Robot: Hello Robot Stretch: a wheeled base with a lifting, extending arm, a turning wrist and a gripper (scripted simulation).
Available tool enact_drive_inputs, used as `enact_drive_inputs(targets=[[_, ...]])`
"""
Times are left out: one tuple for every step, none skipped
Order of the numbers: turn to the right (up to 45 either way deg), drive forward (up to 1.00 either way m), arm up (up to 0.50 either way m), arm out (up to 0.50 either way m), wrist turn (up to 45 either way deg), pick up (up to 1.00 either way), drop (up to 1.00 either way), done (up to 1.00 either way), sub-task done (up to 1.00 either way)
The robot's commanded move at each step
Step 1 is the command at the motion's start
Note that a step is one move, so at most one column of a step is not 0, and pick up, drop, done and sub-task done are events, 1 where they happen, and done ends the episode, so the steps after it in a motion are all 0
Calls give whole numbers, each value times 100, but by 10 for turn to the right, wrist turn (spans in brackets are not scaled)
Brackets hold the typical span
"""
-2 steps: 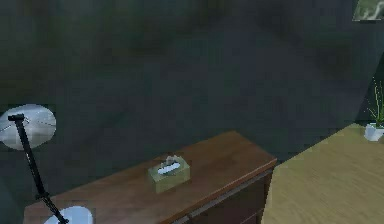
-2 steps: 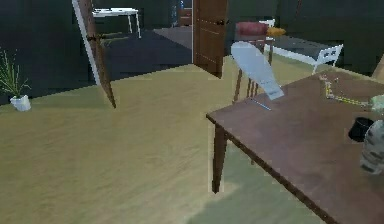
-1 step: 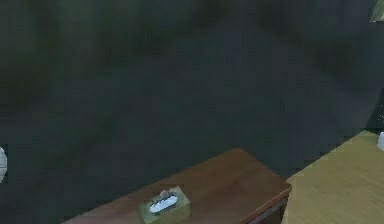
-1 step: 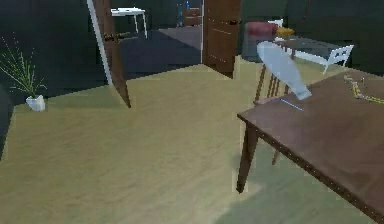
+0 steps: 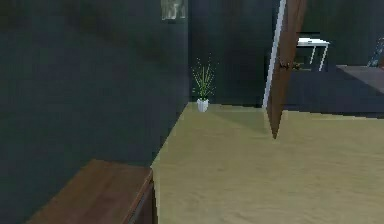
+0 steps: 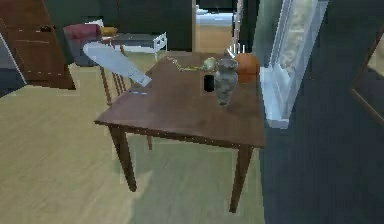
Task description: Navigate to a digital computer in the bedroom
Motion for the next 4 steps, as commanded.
enact_drive_inputs(targets=[[450, 0, 0, 0, 0, 0, 0, 0, 0], [420, 0, 0, 0, 0, 0, 0, 0, 0], [0, 15, 0, 0, 0, 0, 0, 0, 0], [-450, 0, 0, 0, 0, 0, 0, 0, 0]])
